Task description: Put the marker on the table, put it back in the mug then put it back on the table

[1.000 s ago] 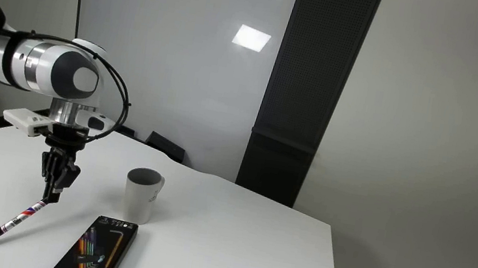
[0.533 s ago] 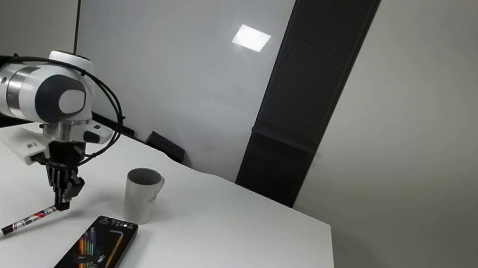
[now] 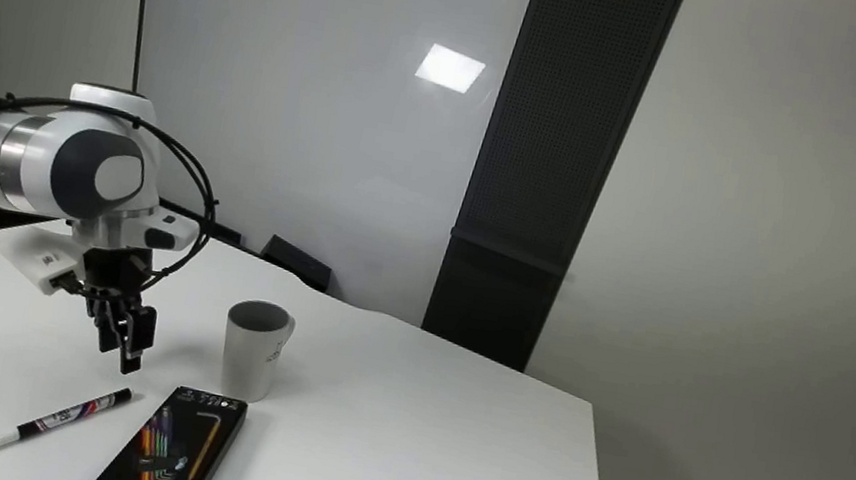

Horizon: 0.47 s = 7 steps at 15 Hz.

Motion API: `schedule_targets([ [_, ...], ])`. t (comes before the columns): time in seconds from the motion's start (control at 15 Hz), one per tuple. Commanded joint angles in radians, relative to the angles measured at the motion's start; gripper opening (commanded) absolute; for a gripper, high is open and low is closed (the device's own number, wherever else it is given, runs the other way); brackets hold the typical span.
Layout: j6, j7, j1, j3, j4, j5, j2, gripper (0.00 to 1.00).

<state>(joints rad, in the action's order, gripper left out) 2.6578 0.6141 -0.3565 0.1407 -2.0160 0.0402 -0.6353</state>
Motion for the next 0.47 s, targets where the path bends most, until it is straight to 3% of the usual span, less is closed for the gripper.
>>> schedule_targets([
  [0.0, -0.063, 0.038, -0.023, 0.020, -0.041, 0.026, 0.096, 0.98],
  [0.07, -0.097, 0.039, -0.022, 0.020, -0.043, 0.032, 0.113, 1.00],
  [0.13, -0.051, 0.010, 0.007, -0.010, -0.002, 0.018, 0.048, 0.88],
  [0.27, -0.086, 0.013, 0.010, -0.012, -0.011, 0.026, 0.082, 1.00],
  [0.4, -0.090, 0.013, 0.011, -0.011, -0.020, 0.031, 0.095, 1.00],
])
